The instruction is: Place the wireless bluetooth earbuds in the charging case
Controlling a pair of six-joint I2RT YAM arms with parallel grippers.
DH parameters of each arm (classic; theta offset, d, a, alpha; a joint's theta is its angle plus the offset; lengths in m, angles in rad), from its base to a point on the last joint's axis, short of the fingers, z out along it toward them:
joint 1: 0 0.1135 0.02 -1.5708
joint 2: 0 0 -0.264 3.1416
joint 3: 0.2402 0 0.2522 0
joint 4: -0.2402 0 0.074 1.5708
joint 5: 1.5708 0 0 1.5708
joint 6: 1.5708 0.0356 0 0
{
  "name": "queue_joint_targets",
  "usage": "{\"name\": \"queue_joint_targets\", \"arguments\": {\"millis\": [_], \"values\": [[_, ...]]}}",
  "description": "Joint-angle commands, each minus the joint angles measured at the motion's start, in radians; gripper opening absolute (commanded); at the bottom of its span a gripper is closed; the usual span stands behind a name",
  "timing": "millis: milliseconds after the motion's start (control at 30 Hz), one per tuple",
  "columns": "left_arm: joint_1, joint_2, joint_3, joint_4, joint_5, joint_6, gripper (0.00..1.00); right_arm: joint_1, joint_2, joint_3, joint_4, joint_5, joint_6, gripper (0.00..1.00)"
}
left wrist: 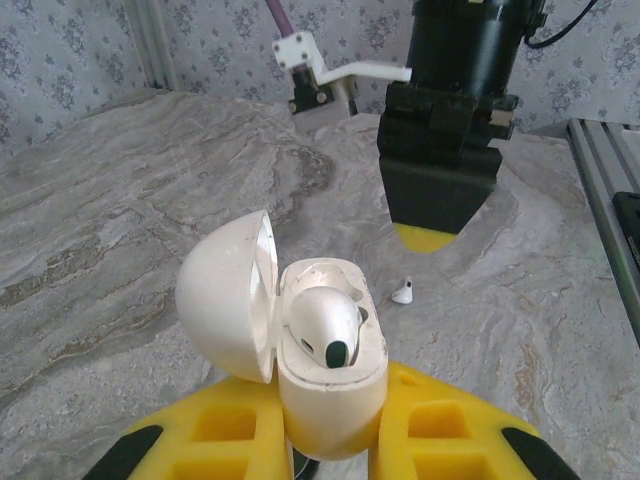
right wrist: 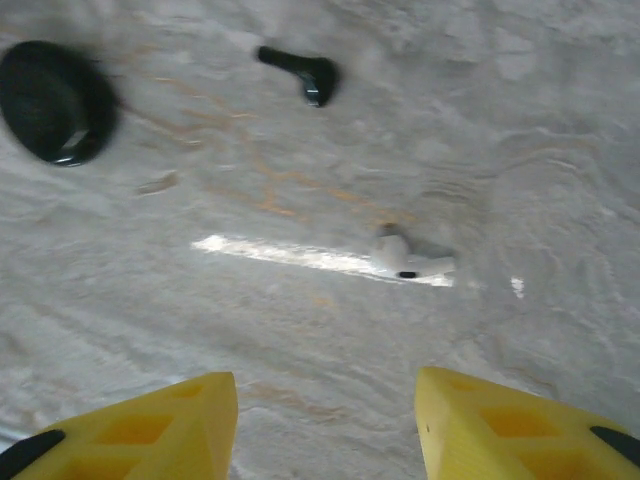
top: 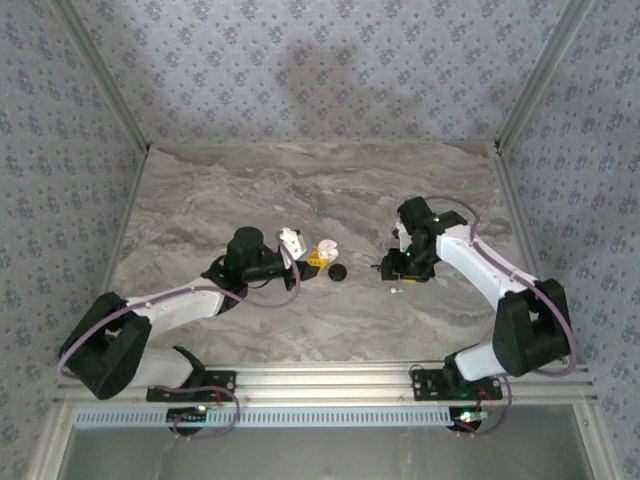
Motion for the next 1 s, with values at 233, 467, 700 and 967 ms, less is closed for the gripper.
{"name": "queue_joint_targets", "arguments": {"millis": [233,467,700,967], "values": [[-0.005,-0.008,-0.003,-0.012,-0.008,0.013,0.05,-0.113,0.098,-0.065,0.071,0.005,-0.058,0.59],[-0.004,-0.013,0.002,-0.025,-0.009,0.022,0.05,-0.122,0.147,-0.093,0.1,-0.003,-0.037,0.61],[-0.004,-0.024,-0.003,-0.026,-0.014,0.021,0.05,-0.115,0.127,-0.119,0.064,-0.009,0.002,0.61],[-0.003,-0.03,-0.006,-0.026,-0.012,0.023,0.05,-0.093,0.054,-0.151,0.027,-0.063,0.052,0.6]]}}
